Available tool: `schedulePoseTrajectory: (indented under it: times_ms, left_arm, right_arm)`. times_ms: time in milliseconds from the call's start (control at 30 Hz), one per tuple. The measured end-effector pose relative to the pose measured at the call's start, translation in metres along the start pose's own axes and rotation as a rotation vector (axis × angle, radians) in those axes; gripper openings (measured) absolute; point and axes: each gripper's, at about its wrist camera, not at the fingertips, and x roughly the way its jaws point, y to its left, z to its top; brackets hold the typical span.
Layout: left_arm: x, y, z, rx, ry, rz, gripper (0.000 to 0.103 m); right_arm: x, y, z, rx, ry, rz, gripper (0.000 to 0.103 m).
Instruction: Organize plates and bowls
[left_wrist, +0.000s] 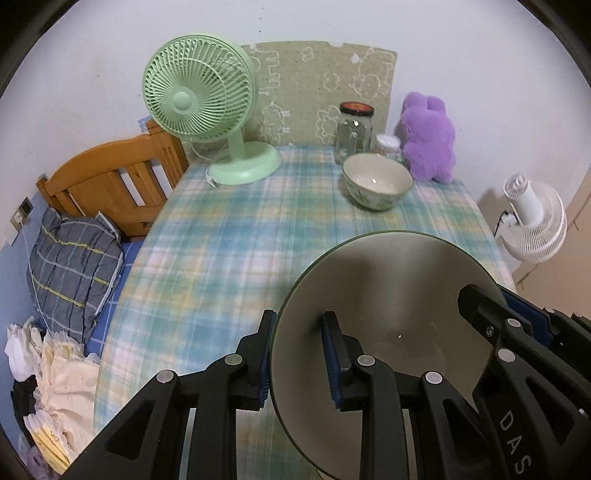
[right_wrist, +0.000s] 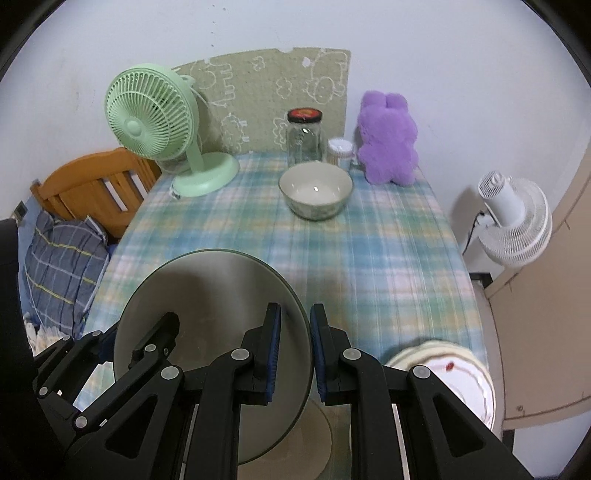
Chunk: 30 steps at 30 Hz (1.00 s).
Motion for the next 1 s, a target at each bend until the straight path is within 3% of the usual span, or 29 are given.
schedulePoseTrajectory:
  times_ms: [467, 1000]
  left_arm:
    - [0.011, -0.015, -0.046, 0.053, 0.090, -0.041, 0.023]
    - [0.029, -0.026, -0.070, 0.090, 0.171, -0.042, 0.023]
  right_arm:
    - [0.010, -0.017, -0.055, 0.055, 0.088, -0.020, 0.020]
    - [0.032, -0.026, -0.083, 0.094, 0.181, -0.037, 0.020]
